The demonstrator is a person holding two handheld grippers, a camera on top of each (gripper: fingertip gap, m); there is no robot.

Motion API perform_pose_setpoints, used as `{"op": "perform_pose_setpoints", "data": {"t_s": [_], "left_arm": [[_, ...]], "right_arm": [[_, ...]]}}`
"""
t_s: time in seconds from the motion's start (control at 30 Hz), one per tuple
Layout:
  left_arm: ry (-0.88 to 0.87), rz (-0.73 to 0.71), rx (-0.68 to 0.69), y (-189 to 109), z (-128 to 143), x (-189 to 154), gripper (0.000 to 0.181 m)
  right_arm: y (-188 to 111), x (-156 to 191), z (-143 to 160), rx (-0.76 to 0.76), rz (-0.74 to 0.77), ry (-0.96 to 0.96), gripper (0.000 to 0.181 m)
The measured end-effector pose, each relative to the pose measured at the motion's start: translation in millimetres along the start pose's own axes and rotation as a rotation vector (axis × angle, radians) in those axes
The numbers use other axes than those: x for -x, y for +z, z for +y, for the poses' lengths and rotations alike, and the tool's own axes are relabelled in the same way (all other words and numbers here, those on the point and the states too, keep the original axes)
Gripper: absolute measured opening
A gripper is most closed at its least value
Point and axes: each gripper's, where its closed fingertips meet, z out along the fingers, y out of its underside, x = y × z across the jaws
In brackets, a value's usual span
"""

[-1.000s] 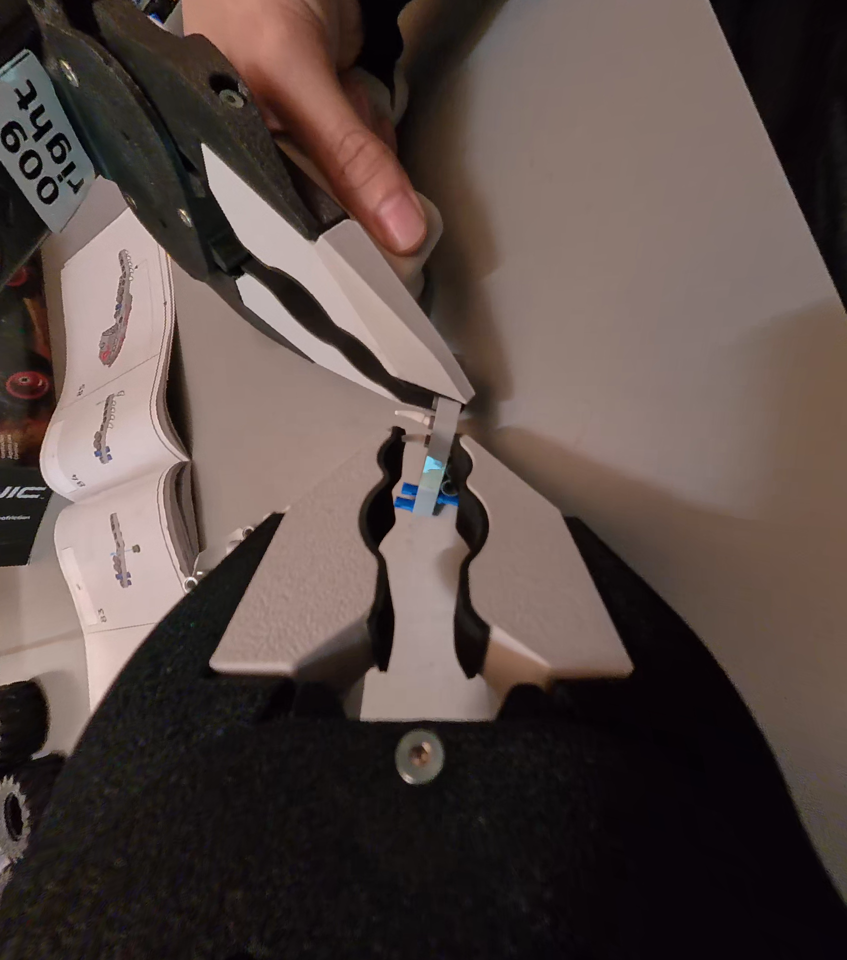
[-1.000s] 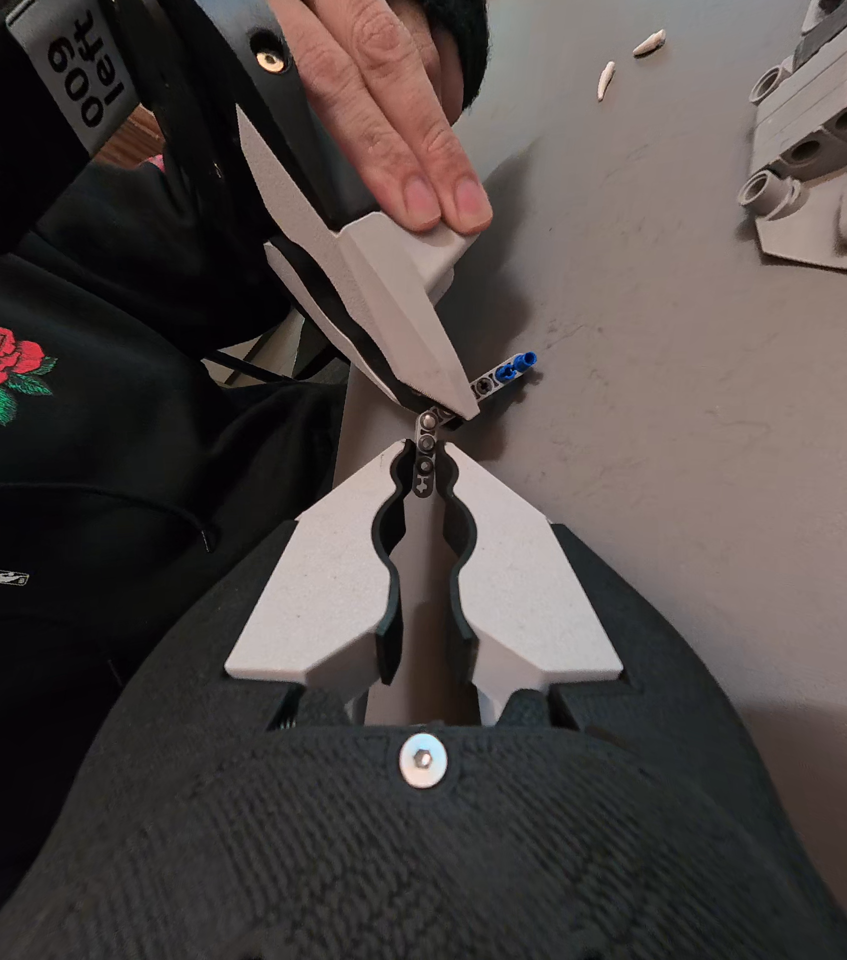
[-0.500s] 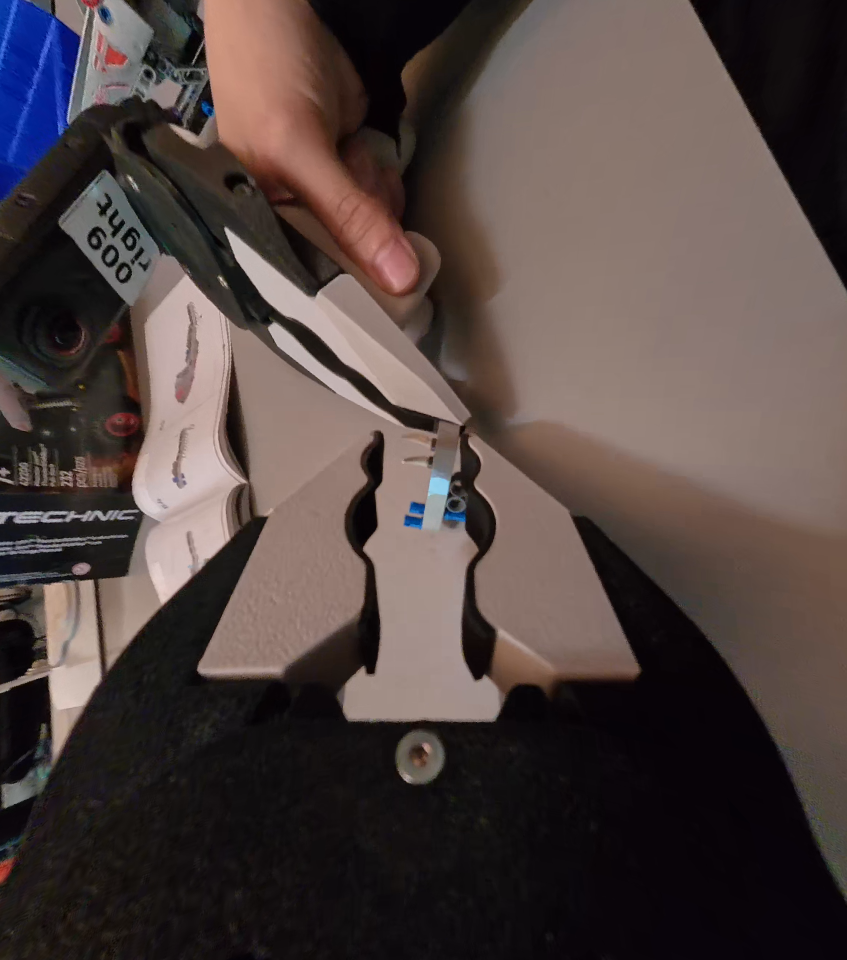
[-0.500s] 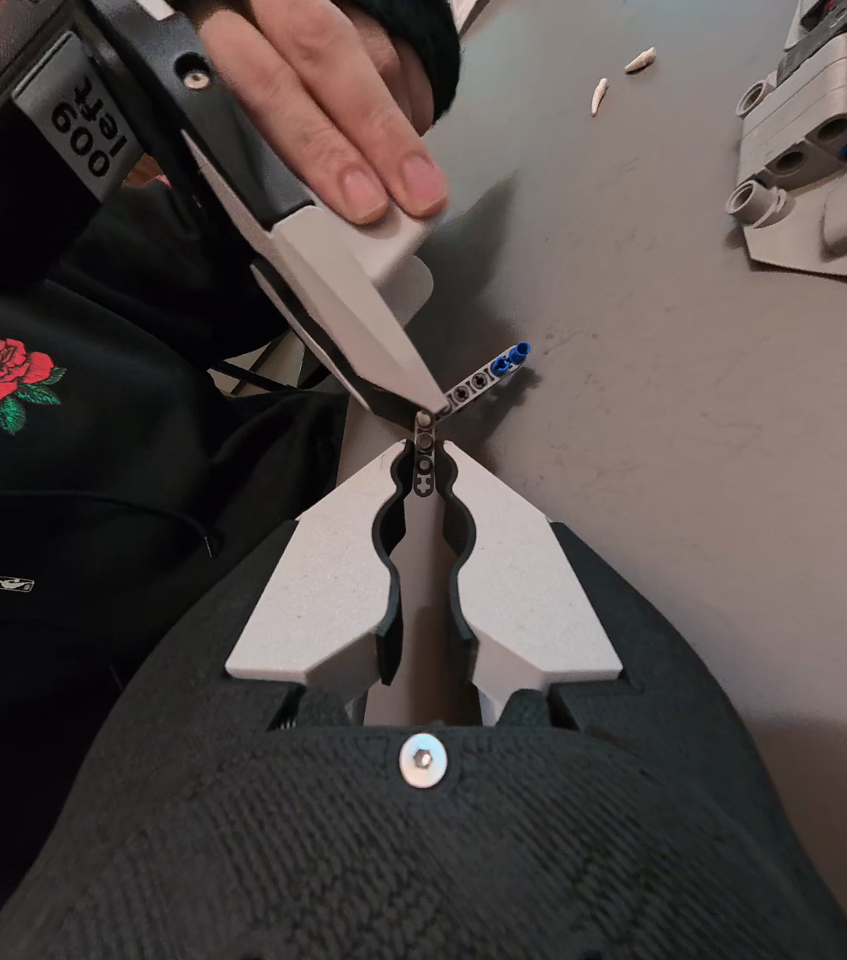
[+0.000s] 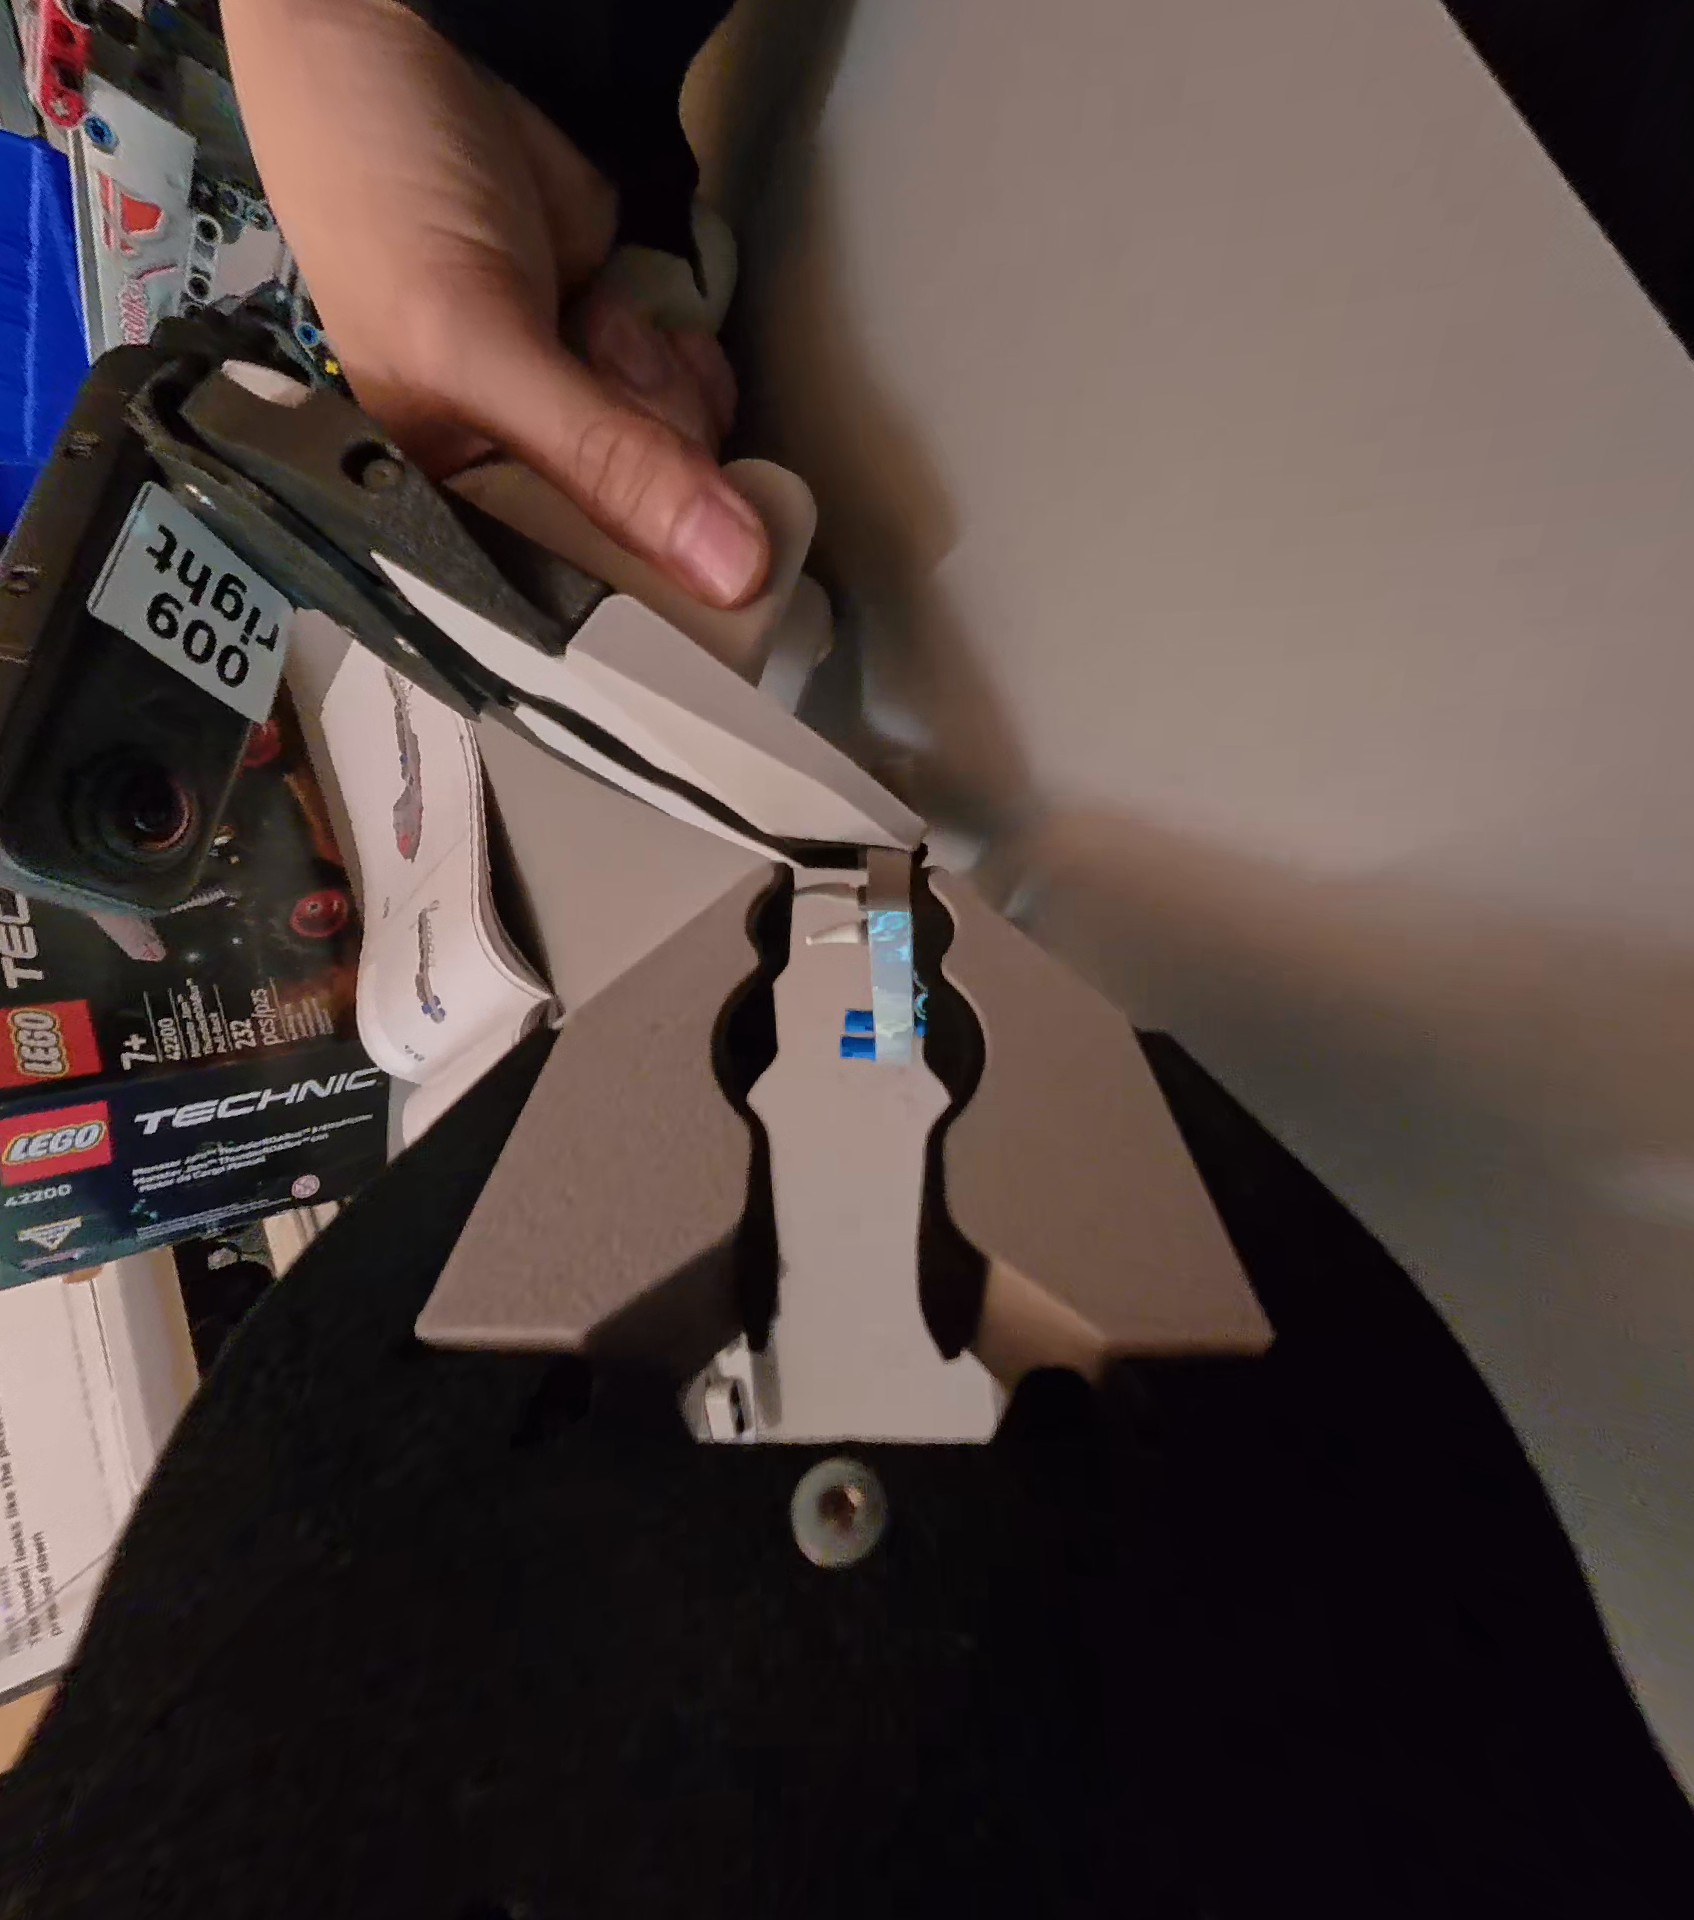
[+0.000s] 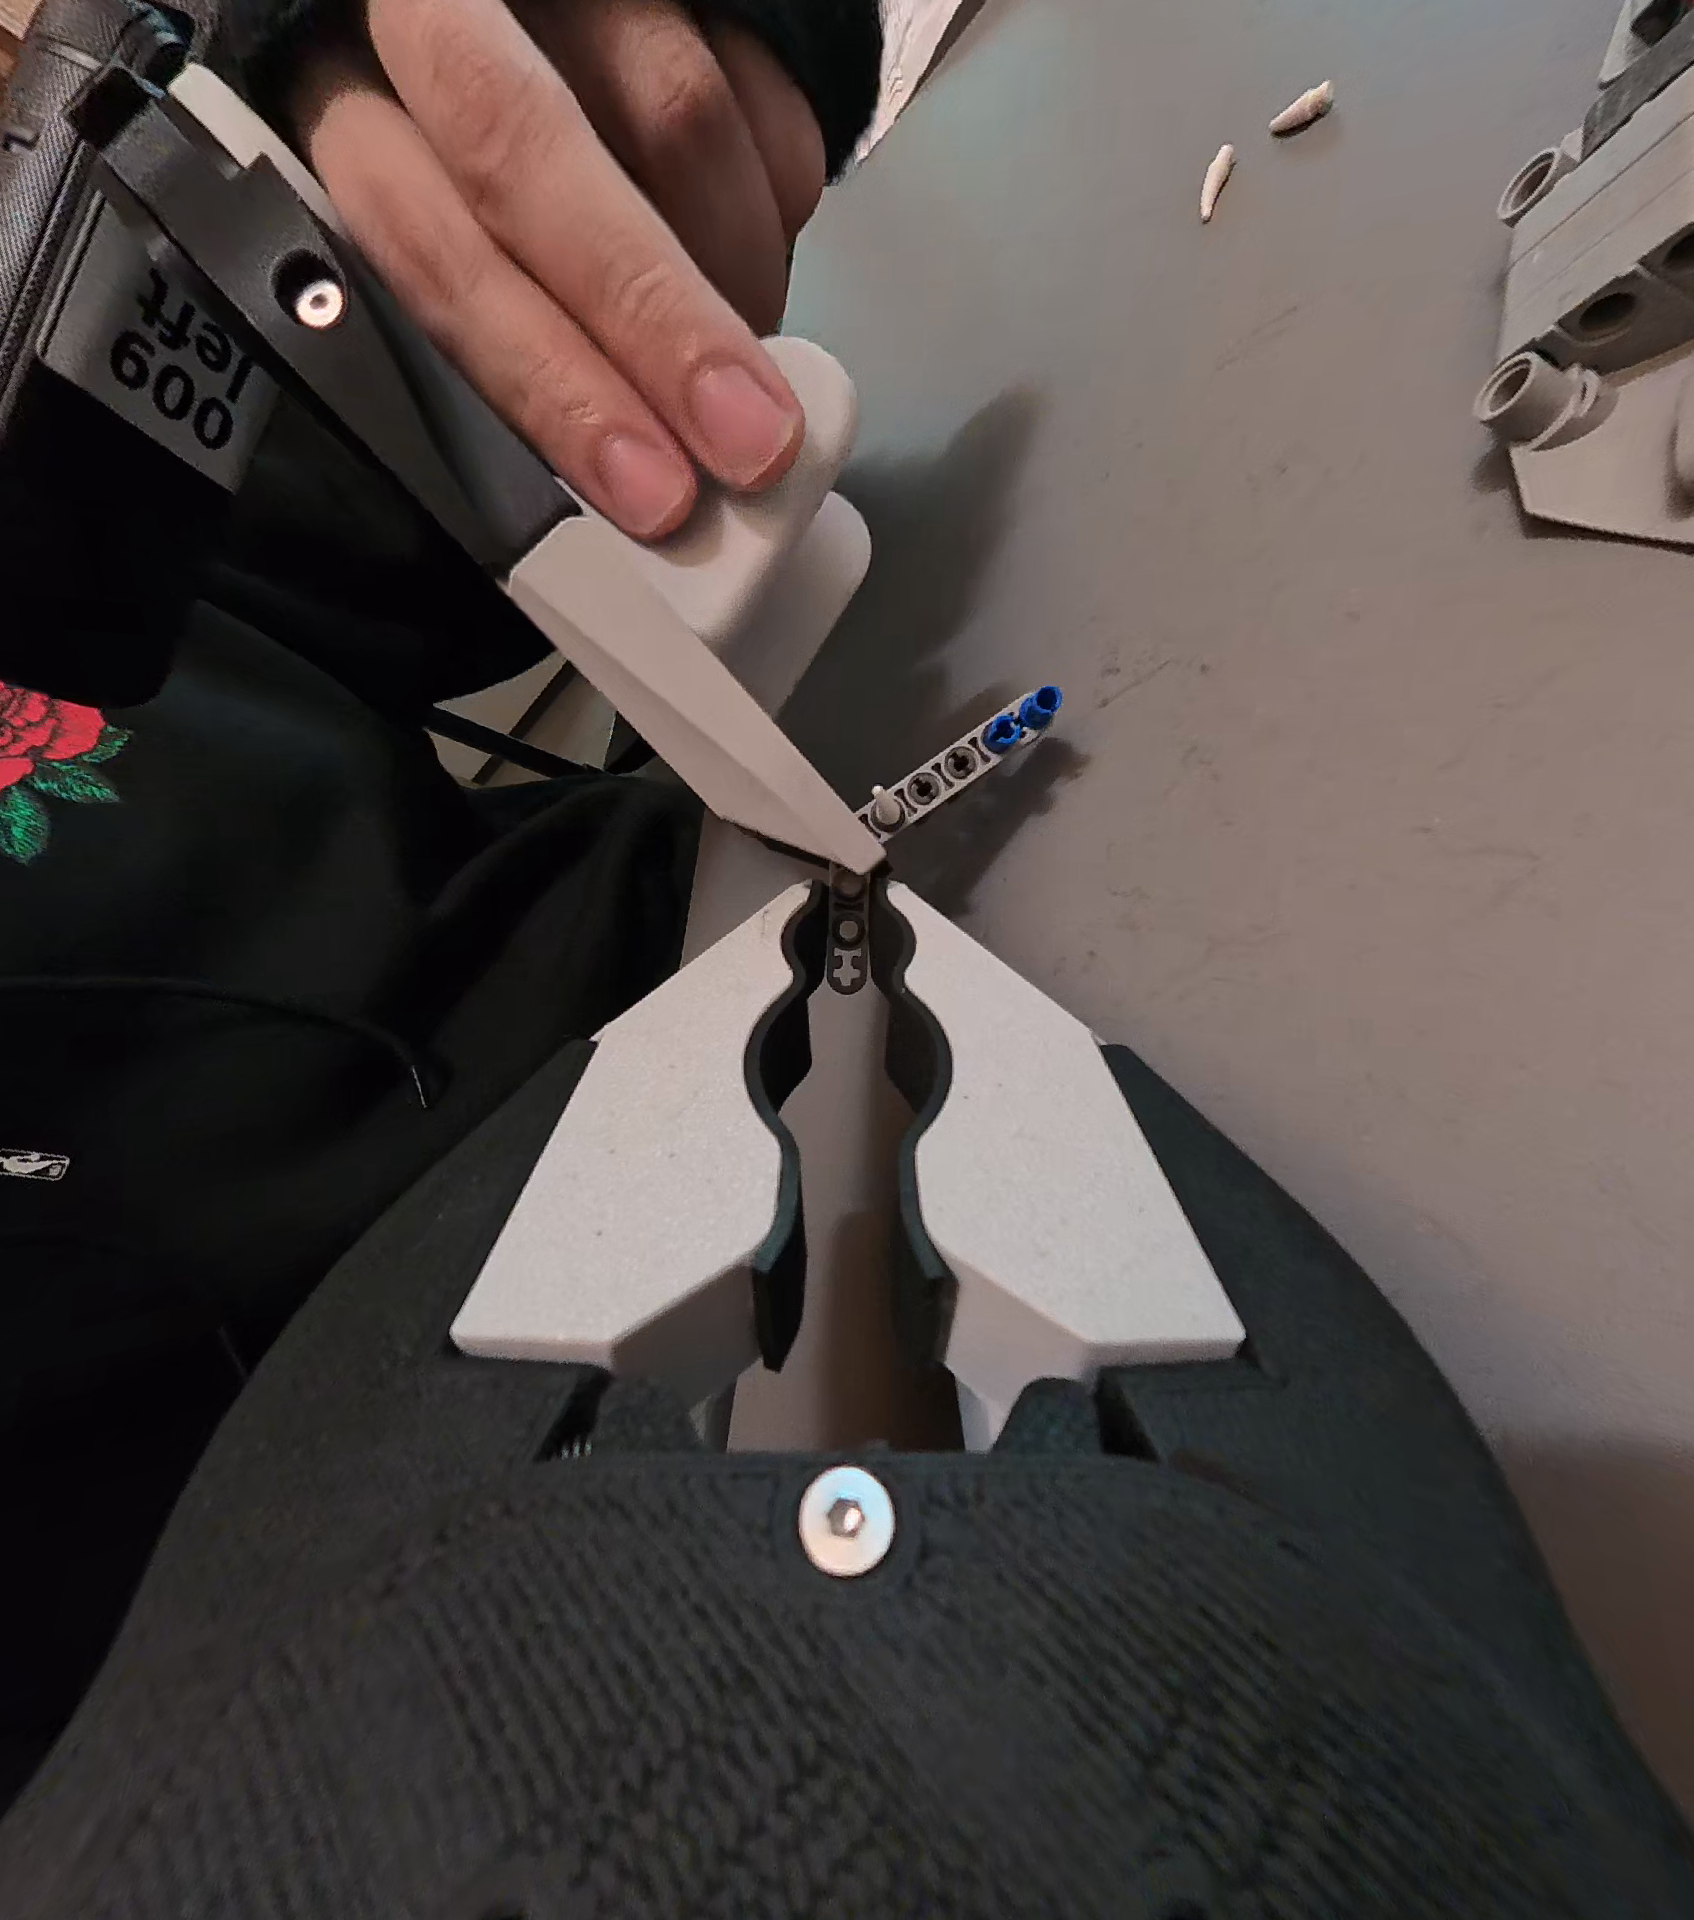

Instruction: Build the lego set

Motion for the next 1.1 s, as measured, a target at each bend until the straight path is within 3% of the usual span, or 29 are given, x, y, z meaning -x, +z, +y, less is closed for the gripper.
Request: {"op": "perform_pose_setpoints", "data": {"t_s": [0.6, 1.1], "left_arm": [[-0.182, -0.048, -0.027, 1.8, 5.5, -1.8, 0.019], [-0.099, -0.117, 0.023, 0.2, 4.8, 0.1, 0.017]], "right_arm": [[-0.2, -2.6, -0.2, -0.001, 0.018, 0.004, 0.006], [-0.6, -2.7, -0.6, -0.004, 0.016, 0.005, 0.006]]}}
